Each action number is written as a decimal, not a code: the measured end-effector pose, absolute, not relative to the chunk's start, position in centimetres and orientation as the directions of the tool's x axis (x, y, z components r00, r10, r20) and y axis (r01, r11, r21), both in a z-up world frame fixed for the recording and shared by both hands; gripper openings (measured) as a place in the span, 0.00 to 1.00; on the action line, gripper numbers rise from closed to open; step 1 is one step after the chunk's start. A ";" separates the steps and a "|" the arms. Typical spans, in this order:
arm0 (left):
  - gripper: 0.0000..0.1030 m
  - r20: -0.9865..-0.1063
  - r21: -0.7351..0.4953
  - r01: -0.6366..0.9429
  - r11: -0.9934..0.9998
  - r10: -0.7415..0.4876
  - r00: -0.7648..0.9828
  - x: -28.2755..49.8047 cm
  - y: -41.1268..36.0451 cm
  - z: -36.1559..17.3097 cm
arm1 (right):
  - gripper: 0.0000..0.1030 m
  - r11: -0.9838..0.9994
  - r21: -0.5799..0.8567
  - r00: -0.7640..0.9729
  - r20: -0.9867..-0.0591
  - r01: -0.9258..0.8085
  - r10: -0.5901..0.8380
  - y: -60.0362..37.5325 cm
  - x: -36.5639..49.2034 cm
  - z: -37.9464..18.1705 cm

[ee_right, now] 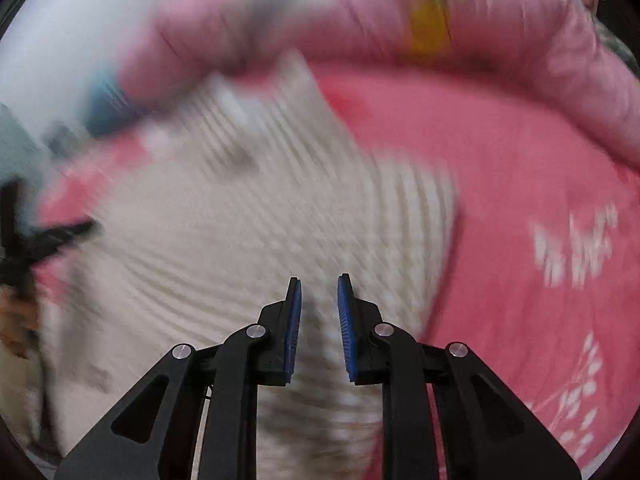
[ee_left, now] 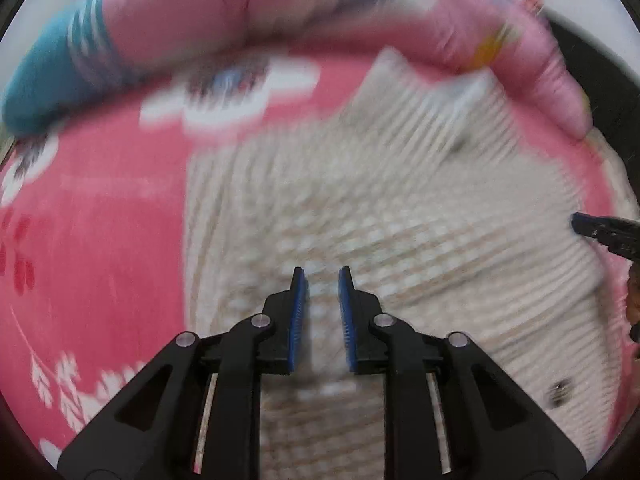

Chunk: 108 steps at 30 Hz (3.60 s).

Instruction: Fold large clothes

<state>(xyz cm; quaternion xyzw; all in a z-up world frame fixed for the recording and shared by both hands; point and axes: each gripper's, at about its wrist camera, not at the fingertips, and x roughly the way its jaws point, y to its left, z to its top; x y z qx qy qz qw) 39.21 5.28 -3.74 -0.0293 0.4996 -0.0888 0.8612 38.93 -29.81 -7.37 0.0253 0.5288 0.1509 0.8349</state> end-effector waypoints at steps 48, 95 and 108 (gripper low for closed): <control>0.82 -0.821 0.027 0.068 0.997 -0.017 0.571 13.7 1.0 -2.9 | 0.93 0.948 0.100 0.475 -0.847 -0.302 0.240 -19.9 8.5 -1.4; 0.92 -0.766 -0.007 0.041 0.999 -0.032 0.642 13.1 2.0 -5.5 | 0.94 0.996 0.049 0.261 -0.965 0.075 0.028 -17.3 15.0 -6.4; 0.93 -0.769 -0.008 0.052 0.999 -0.039 0.638 13.2 2.1 -5.6 | 0.94 0.995 0.055 0.272 -0.962 0.087 0.029 -18.2 14.6 -6.8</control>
